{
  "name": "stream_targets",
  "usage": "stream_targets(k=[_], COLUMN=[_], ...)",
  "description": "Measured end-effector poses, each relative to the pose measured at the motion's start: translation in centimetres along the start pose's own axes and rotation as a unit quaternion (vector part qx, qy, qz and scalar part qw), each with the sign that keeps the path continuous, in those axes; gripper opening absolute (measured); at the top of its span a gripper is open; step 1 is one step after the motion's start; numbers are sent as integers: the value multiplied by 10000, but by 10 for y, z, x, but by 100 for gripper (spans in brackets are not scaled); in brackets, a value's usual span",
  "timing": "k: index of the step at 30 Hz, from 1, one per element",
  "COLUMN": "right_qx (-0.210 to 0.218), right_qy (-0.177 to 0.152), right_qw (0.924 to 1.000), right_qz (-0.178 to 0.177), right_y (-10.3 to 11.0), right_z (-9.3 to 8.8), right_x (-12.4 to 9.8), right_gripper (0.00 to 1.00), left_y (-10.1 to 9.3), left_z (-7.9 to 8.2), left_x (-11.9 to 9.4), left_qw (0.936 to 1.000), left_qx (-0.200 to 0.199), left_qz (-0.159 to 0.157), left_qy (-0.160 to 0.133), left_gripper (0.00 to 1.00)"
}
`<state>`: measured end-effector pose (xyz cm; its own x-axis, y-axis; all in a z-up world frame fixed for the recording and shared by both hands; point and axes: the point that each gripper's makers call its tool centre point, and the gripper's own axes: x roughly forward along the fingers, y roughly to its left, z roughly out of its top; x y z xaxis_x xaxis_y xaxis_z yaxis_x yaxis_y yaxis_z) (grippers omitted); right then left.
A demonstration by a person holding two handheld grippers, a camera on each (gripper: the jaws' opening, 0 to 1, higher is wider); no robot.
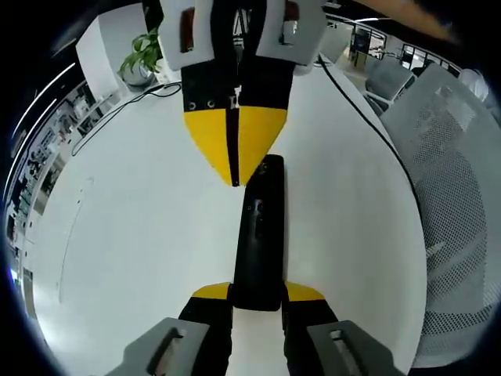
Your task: Press the specified remote control buttons in sequence, fully releasing each button before pressing the next.
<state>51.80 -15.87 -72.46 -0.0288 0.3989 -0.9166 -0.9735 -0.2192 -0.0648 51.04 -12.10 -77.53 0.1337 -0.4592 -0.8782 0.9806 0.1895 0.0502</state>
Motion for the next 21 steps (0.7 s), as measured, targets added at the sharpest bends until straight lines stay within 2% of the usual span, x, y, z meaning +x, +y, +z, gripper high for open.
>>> stream_targets(k=[9, 21], right_qx=[11, 4], right_qy=[10, 182], right_qw=[10000, 9995], right_qz=[57, 262], right_y=[1, 14], right_z=[-1, -9], right_x=[7, 31], right_gripper=[0, 0], left_y=[0, 0], left_z=[0, 1], left_x=[0, 0], left_qw=[10000, 10000], left_qx=[-8, -13], left_qz=[1, 7], left_qy=[-23, -41], left_gripper=[22, 23])
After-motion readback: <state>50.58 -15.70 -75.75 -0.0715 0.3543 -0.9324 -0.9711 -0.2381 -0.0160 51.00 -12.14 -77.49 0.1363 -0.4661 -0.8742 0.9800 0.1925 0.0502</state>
